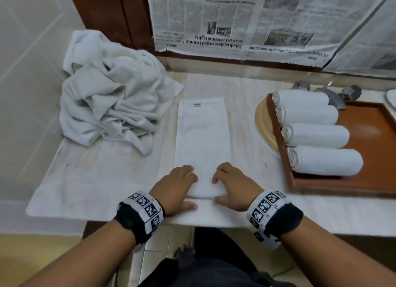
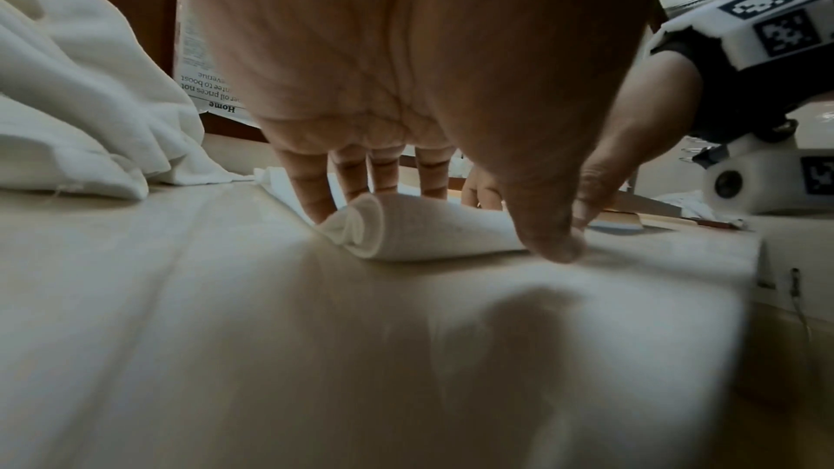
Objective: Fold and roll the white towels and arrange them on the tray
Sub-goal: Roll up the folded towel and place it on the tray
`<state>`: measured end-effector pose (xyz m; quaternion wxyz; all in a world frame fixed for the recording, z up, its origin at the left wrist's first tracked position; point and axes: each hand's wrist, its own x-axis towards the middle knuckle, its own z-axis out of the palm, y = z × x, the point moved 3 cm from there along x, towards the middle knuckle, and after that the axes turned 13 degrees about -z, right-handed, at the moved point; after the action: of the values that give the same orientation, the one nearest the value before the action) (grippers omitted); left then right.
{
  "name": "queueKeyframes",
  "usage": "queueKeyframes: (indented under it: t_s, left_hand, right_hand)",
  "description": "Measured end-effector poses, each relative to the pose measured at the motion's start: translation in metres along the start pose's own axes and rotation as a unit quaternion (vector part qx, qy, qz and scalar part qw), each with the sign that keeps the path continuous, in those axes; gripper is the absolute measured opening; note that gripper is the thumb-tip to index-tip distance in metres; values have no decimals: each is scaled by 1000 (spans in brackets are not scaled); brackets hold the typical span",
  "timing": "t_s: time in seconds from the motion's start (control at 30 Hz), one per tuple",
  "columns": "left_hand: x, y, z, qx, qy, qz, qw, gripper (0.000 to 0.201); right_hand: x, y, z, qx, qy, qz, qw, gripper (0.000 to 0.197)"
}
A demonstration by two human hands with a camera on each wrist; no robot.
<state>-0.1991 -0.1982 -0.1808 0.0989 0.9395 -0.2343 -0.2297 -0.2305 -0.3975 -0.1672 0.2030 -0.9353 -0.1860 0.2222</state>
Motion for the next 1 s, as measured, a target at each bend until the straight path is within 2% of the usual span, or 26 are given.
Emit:
queueKeyframes:
  t_s: [0.13,0.27,0.33,0.43,0.53,0.63,0.73,0.8,0.87,1.0]
  left_hand:
    - [-37,1,32,-3,36,34,999,81]
    - [-60,-2,50,-9,86,52,995,60]
    - [-67,-4,54,-6,123,53,991,59]
    - [-74,-7,64,-12,172,53,984,56]
    - [-80,-10,72,-45,224,46,973,44]
    - [-84,-10,74,-57,262,49,962,23]
    - [-80,-10,72,-51,257,41,964,31]
    - [-76,-11,68,-55,236,20,970,33]
    - [-72,-12,63,-71,217,-8,974,36]
    - [-65,-9,54,-101,174,-55,978,51]
  right_hand:
    - [-44,-15,37,-11,-14,-4,1000,71]
    - [-66,-21,57,-51,80,-24,995,48]
    - [-72,-22,65,-48,132,-48,989,36]
    - [-79,-21,74,-54,197,-89,975,31]
    - [-84,-23,72,-65,220,-100,968,27]
    - [-83,-21,71,-63,213,-82,972,20]
    - [-78,-16,68,-31,193,-62,979,17]
    - [-77,-11,65,32,190,-19,981,20]
    - [-76,-9,61,80,197,22,977,13]
    - [-67,-13,57,44,209,20,977,5]
